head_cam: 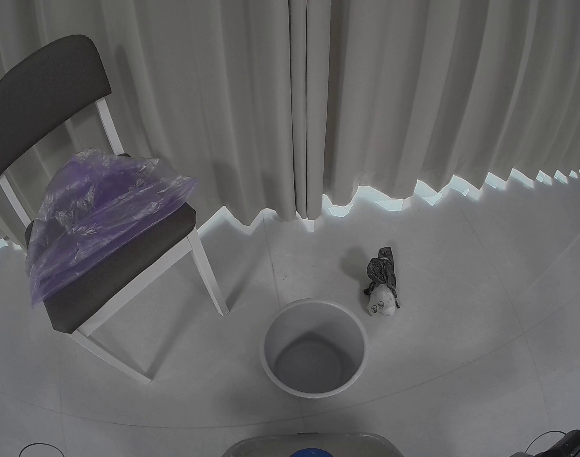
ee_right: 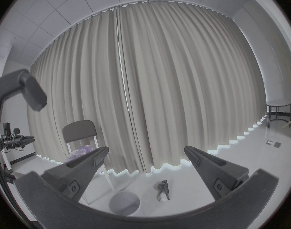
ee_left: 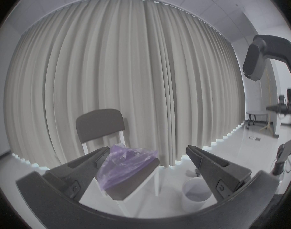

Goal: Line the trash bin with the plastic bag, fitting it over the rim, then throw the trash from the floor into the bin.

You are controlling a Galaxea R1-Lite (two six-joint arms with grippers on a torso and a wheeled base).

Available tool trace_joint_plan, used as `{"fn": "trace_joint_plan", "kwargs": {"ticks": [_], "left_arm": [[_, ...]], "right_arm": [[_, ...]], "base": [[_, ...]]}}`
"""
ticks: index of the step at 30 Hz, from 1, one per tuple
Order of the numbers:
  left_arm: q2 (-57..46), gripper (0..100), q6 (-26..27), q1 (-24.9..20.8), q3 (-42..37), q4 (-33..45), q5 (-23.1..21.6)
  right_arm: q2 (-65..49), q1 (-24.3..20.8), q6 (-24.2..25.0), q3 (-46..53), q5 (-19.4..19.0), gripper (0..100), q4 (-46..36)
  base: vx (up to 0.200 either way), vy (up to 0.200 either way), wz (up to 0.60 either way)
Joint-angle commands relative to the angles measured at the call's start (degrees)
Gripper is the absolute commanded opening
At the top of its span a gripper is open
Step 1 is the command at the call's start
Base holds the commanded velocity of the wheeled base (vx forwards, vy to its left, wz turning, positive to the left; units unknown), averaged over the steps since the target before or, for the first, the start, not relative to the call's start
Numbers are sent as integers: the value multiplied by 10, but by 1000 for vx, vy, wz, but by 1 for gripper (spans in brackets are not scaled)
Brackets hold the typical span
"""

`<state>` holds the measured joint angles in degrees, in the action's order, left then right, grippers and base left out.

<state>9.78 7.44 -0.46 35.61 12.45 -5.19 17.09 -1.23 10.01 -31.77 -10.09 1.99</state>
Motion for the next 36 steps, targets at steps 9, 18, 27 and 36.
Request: {"fn": "trace_joint_plan", "kwargs": {"ticks": [9, 18, 27, 36], "left_arm": [[333, 100, 298, 100, 134, 75, 162], [415, 100, 316, 151, 58, 15, 175], [438, 100, 338, 150, 39, -14, 177], [509, 100, 378, 148, 36, -16, 176]], "right_arm": [[315, -10, 10, -124, -9, 100, 109], [370, -12, 21, -131, -15, 100, 111], [381, -22, 39, -133, -16, 100, 110], [390, -48, 121, -147, -10, 100, 94]], "base": [[0, 0, 0], [0, 0, 0], [0, 0, 0], [0, 0, 0]]}}
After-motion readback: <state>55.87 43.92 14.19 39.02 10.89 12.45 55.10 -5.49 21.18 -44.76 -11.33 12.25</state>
